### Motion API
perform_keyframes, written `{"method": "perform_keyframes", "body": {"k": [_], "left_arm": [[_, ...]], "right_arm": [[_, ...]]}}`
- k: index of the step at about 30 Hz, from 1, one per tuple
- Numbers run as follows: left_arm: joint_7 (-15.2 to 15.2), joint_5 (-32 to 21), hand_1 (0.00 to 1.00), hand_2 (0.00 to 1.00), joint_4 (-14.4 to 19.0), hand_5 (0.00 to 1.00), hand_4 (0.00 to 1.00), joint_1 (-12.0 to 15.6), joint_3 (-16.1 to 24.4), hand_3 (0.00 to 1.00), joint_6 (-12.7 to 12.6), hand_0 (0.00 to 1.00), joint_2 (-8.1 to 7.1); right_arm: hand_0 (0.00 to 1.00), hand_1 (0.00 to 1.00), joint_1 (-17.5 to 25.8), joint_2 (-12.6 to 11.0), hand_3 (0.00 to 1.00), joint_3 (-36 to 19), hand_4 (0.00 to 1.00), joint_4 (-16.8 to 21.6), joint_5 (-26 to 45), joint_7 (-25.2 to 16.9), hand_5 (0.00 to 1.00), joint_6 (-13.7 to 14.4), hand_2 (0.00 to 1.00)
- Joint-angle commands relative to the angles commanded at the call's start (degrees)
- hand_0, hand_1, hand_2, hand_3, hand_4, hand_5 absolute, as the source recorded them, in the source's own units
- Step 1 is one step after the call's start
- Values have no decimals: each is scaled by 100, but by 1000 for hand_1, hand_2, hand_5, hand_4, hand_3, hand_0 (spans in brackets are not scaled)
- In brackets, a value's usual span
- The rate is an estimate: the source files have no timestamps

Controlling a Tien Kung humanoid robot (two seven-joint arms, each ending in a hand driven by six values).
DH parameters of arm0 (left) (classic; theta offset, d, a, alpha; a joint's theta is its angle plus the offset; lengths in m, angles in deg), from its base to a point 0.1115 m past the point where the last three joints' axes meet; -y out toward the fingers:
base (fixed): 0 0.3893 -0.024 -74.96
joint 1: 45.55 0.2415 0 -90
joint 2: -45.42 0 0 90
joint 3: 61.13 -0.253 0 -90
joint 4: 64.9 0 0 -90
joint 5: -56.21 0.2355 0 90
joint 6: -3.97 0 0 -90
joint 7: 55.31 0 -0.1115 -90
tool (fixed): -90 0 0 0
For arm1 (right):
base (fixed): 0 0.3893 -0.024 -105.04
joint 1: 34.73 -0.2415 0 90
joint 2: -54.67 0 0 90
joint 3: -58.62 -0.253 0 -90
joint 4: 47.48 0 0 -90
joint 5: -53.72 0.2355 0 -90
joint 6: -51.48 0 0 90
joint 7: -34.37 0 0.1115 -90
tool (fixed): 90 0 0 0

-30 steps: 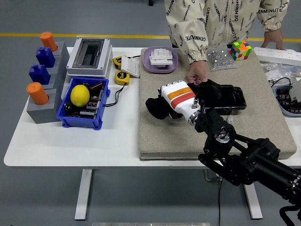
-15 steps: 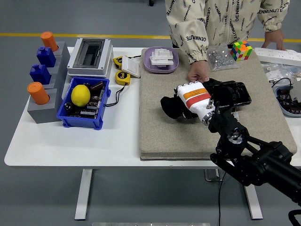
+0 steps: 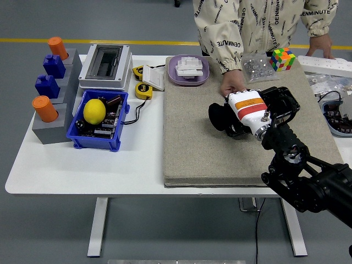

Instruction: Pick the rag up,wipe the panel,place it on the desk

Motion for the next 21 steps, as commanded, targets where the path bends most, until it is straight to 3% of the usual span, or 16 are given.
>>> {"method": "perform_keyframes", "body": {"k": [21], "left_arm": [[-2,19,642,657,3,445,628,-23,92,561,2,605,27]], "right_arm": [[270,357,158,-710,416,-407,946,-15,-81,-11,2,-30,409]]}}
